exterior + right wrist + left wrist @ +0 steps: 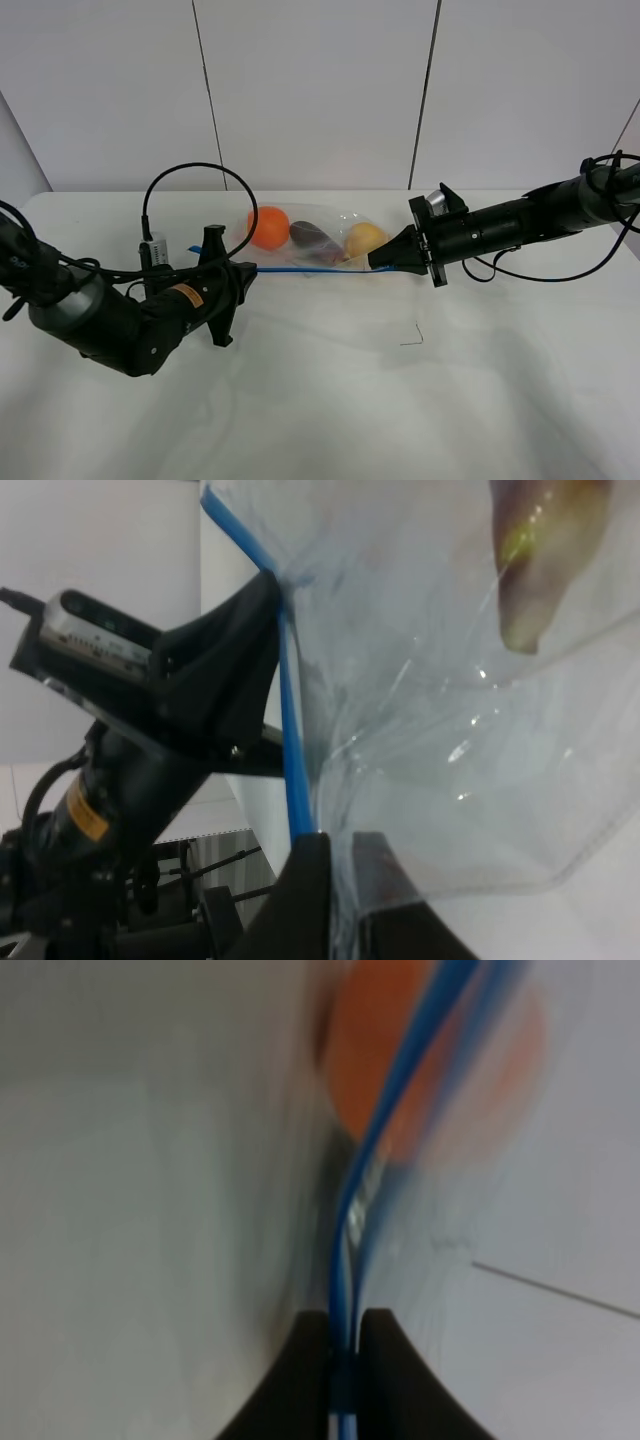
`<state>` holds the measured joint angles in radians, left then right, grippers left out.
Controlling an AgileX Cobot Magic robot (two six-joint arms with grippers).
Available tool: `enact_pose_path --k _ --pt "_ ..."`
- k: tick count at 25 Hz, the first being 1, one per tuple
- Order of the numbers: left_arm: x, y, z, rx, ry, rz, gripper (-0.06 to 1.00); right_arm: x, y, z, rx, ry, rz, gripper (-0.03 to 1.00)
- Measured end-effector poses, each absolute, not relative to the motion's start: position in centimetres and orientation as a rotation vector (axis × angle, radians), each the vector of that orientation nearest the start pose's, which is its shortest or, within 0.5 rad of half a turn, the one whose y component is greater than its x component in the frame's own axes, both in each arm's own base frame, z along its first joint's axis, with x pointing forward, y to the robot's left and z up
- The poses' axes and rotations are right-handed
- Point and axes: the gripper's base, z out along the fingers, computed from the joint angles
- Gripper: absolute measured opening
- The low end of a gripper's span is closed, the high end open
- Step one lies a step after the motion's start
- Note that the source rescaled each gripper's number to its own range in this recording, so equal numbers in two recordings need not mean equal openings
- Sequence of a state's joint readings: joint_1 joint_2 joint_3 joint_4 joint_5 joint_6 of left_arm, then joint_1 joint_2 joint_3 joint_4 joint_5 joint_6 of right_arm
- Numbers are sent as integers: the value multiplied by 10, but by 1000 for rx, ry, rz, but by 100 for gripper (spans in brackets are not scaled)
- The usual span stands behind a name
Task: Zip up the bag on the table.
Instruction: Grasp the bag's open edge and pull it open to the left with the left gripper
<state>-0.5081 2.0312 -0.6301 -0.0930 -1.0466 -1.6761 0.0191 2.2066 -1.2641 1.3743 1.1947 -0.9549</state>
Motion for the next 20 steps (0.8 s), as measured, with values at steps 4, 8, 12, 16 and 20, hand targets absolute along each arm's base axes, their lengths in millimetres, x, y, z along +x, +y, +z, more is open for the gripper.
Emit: enact_pose_path --k 4,8,12,16,20 --pt "300 -141 97 -1242 1709 -1397 0 388 90 116 -83 2513 1640 0" --pt "308 -124 97 -1234 1703 -1380 0 388 90 116 -83 2513 1640 0" --pt "315 -104 97 -1225 1699 -1360 0 388 90 116 -83 2513 1640 0" --pt "320 -85 97 -1212 1700 -1343 0 388 90 116 -84 2513 1640 0" --pt "323 -70 97 -1198 1705 -1331 0 387 90 116 -85 2514 1640 0"
